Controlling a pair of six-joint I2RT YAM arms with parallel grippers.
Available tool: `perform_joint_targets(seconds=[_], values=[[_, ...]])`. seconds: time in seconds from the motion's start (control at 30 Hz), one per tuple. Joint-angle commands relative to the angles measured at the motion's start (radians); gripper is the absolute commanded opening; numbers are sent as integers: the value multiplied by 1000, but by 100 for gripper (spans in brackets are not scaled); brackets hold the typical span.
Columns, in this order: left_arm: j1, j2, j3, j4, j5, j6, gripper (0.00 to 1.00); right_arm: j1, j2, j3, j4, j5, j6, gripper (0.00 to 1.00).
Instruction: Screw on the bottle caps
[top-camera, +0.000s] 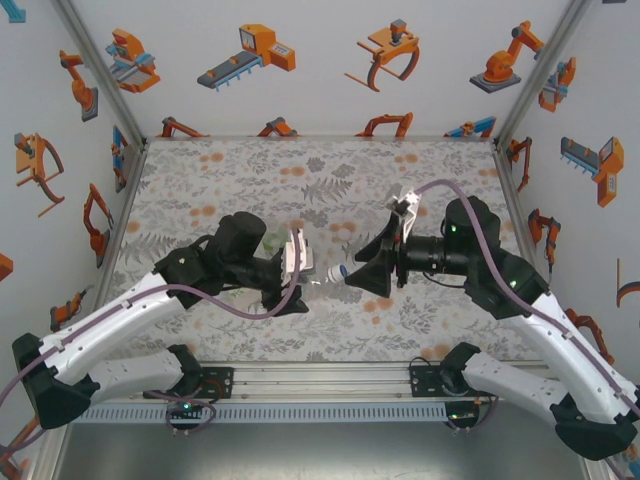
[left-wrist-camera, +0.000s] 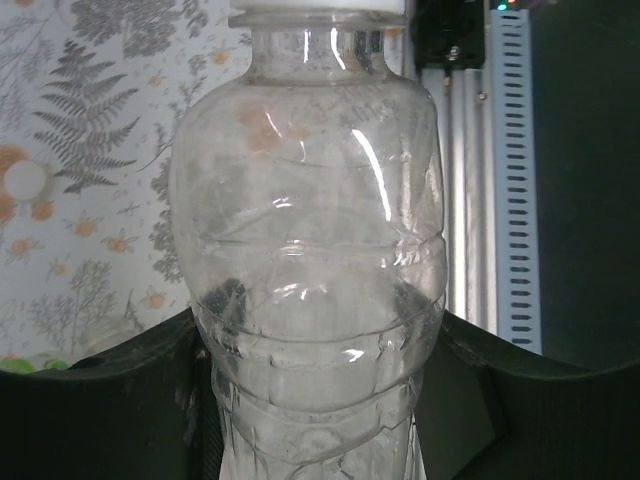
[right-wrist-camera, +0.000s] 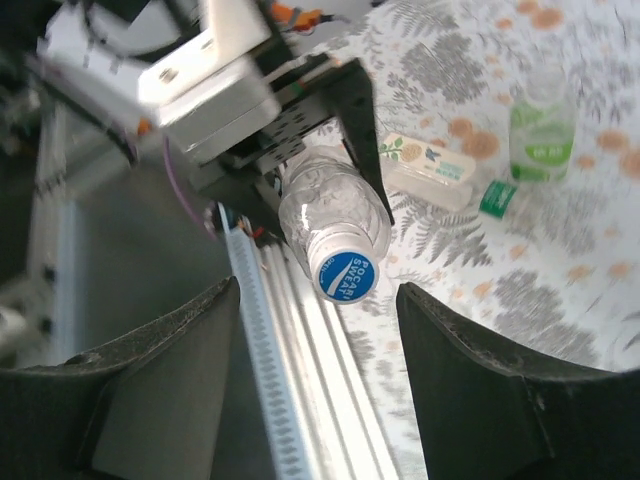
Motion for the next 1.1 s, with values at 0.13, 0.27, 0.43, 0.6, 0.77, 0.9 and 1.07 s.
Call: perform_joint_targets(seconds=[0.13, 0.27, 0.43, 0.6, 0.77, 0.9, 1.07], values=[[-3, -2, 31, -7, 143, 6, 0, 8, 27, 46, -97, -206, -562, 62], [-4, -1, 32, -7, 140, 4, 0, 9, 29, 5, -24, -263, -613, 61], [-4, -1, 35, -7, 141, 4, 0, 9, 45, -19, 39, -290, -611, 55], [-4, -1, 37, -7, 142, 3, 0, 9, 66, -26, 44, -322, -611, 51], [-6, -1, 36, -7, 143, 3, 0, 9, 73, -32, 49, -329, -608, 47], [-6, -1, 36, -3, 143, 3, 0, 9, 76, -36, 48, -327, -607, 45], [-6, 0, 39, -3, 143, 6, 0, 9, 78, -39, 49, -332, -601, 44]])
